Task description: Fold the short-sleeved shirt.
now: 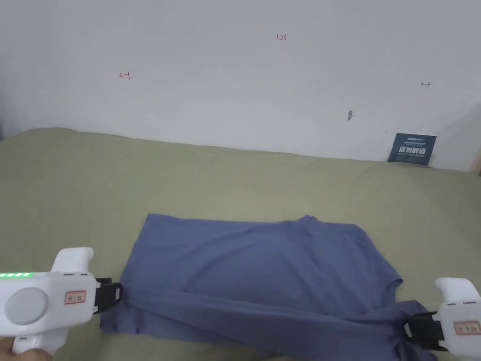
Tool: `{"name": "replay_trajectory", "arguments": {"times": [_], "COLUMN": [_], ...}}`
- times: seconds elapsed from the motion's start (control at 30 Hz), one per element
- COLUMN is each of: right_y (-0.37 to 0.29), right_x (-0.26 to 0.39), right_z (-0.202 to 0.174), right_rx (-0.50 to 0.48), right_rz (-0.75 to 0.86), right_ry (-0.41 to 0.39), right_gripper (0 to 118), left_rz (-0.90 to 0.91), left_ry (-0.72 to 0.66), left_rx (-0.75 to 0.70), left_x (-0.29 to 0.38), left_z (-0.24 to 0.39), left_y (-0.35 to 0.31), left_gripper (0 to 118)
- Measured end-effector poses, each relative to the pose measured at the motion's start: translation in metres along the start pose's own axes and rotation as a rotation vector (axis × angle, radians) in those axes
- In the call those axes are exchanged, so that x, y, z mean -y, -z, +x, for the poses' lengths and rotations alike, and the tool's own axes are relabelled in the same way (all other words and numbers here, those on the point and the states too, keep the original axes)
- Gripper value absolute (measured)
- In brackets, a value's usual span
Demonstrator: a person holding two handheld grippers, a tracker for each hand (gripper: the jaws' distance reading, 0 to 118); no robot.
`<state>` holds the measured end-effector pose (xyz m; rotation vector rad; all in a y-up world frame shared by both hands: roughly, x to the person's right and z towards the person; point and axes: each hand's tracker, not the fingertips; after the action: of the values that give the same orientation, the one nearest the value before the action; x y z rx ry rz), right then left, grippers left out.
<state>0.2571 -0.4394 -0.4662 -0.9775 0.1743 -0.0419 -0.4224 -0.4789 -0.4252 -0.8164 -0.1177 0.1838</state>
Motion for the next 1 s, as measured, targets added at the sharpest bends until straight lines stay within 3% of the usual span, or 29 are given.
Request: {"name": "replay_trajectory", "arguments": {"times": [0.07, 0.17, 0.3, 0.43, 0.53, 0.57, 0.63, 0.67, 0.77, 1.0], "right_y": [0.016, 0.035, 0.054, 0.067, 0.076, 0.077, 0.075, 0.072, 0.048, -0.022], "right_x": [-0.019, -0.037, -0.051, -0.056, -0.056, -0.056, -0.055, -0.053, -0.047, 0.008], "right_z": [0.006, 0.009, 0.019, 0.02, 0.02, 0.02, 0.021, 0.021, 0.017, -0.027], "right_rx": [-0.01, 0.0, -0.027, -0.007, 0.021, 0.037, 0.076, 0.073, 0.07, 0.119], "right_rz": [-0.046, -0.05, -0.039, -0.022, -0.011, -0.011, 0.02, 0.038, 0.177, 0.341], "right_ry": [0.039, 0.05, 0.176, 0.19, 0.216, 0.223, 0.24, 0.236, 0.219, 0.009], "right_gripper": [12, 12, 12, 13, 23, 34, 77, 96, 98, 98], "left_rz": [-0.048, -0.061, -0.086, -0.091, -0.102, -0.096, -0.07, -0.063, -0.027, 0.089], "left_ry": [0.05, 0.012, -0.05, -0.09, -0.106, -0.112, -0.123, -0.134, -0.159, 0.045], "left_rx": [-0.047, -0.031, -0.033, -0.03, -0.038, -0.057, -0.082, -0.074, -0.024, -0.133], "left_x": [-0.019, -0.03, -0.032, -0.032, -0.036, -0.037, -0.039, -0.039, -0.034, 0.007], "left_z": [0.003, 0.004, 0.0, -0.004, -0.003, -0.004, -0.005, -0.007, -0.011, 0.003], "left_y": [0.013, 0.035, 0.06, 0.076, 0.084, 0.083, 0.078, 0.075, 0.057, -0.03], "left_gripper": [8, 8, 8, 8, 19, 38, 66, 71, 71, 70]}}
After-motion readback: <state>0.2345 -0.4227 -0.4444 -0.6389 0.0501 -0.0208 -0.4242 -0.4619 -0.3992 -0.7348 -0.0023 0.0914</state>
